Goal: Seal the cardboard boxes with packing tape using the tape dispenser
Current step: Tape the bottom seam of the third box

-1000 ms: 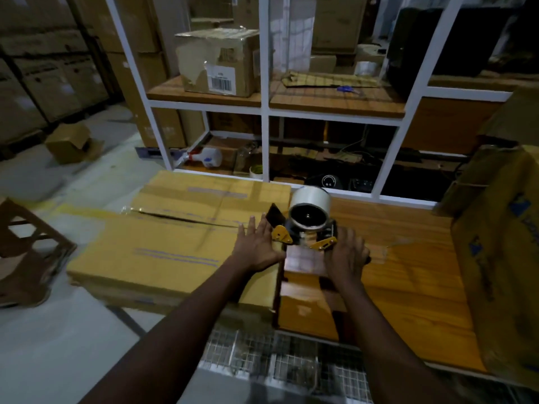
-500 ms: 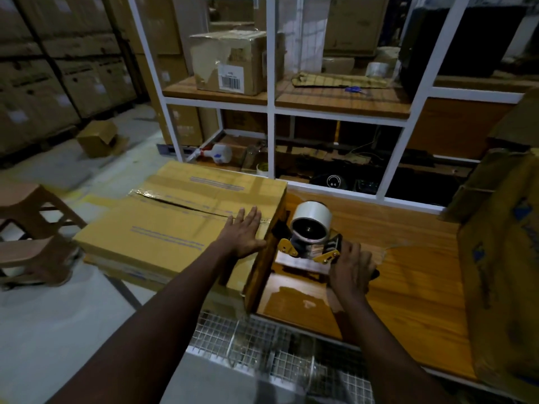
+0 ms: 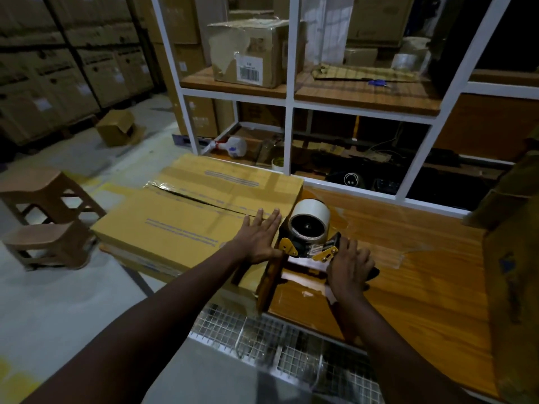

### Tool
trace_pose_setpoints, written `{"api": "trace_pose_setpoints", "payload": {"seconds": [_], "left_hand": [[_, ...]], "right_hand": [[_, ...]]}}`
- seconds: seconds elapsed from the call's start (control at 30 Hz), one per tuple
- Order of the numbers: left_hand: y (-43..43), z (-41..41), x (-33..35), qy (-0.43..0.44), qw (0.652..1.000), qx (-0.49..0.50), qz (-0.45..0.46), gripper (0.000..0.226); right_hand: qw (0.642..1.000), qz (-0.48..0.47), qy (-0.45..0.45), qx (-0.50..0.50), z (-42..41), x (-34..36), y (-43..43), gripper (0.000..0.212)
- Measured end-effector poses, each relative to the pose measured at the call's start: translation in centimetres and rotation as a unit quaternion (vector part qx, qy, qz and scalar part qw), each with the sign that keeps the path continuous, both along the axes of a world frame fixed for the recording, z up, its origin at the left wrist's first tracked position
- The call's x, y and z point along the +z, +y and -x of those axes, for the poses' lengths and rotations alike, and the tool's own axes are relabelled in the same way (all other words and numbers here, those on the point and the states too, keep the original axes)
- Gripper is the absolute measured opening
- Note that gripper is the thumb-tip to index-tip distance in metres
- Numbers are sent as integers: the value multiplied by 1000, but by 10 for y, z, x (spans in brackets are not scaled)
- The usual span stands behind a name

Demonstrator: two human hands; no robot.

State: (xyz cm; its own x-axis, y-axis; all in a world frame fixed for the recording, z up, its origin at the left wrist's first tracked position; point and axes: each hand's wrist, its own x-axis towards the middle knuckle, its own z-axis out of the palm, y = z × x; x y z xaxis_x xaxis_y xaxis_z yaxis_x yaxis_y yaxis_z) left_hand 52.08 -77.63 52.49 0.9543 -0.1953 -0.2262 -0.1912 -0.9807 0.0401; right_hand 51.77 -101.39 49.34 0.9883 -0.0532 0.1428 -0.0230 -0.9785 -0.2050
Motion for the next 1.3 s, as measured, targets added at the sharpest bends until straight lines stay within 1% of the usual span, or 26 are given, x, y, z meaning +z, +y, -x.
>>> {"api": "trace_pose_setpoints", "payload": {"seconds": [0.07, 0.17, 0.3, 0.4, 0.47, 0.57, 0.63, 0.77, 0.87, 0.97, 1.1, 1.3], "left_hand": [[-1, 0, 0, -4, 1000, -1, 6, 104], [-2, 1, 0, -11, 1000, 0, 11, 103], [-3, 2, 1, -8, 1000, -1, 14, 103], [-3, 1, 2, -3, 1000, 2, 16, 103], [-2, 0, 3, 3, 1000, 2, 20, 102], [3, 1, 3, 8, 1000, -6, 26, 94], [6, 2, 4, 11, 1000, -11, 27, 90], [4, 4, 5, 12, 1000, -6, 16, 88], [3, 5, 7, 8, 1000, 1, 16, 86], [2, 7, 8, 9, 1000, 3, 12, 86], [4, 8, 9, 9, 1000, 0, 6, 83], [3, 7, 9, 13, 1000, 7, 10, 83]], "right_hand": [[1000, -8, 1, -4, -3, 4, 2, 43], [1000, 4, 11, -2, -10, 16, 5, 43], [996, -32, 80, -18, -8, 18, 8, 39], [985, -89, 140, -38, -2, 13, 11, 48], [980, -109, 158, -43, -2, 13, 12, 53], [985, -99, 139, -31, 3, 13, 8, 53], [984, -110, 140, -29, 10, 10, 8, 53], [984, -124, 124, -34, 28, 0, 8, 49], [988, -119, 90, -25, 36, 0, 2, 53], [991, -106, 79, -20, 35, 5, -7, 56], [994, -93, 62, -17, 36, 3, -23, 54], [998, -34, 53, -4, 28, 3, -34, 56]]}}
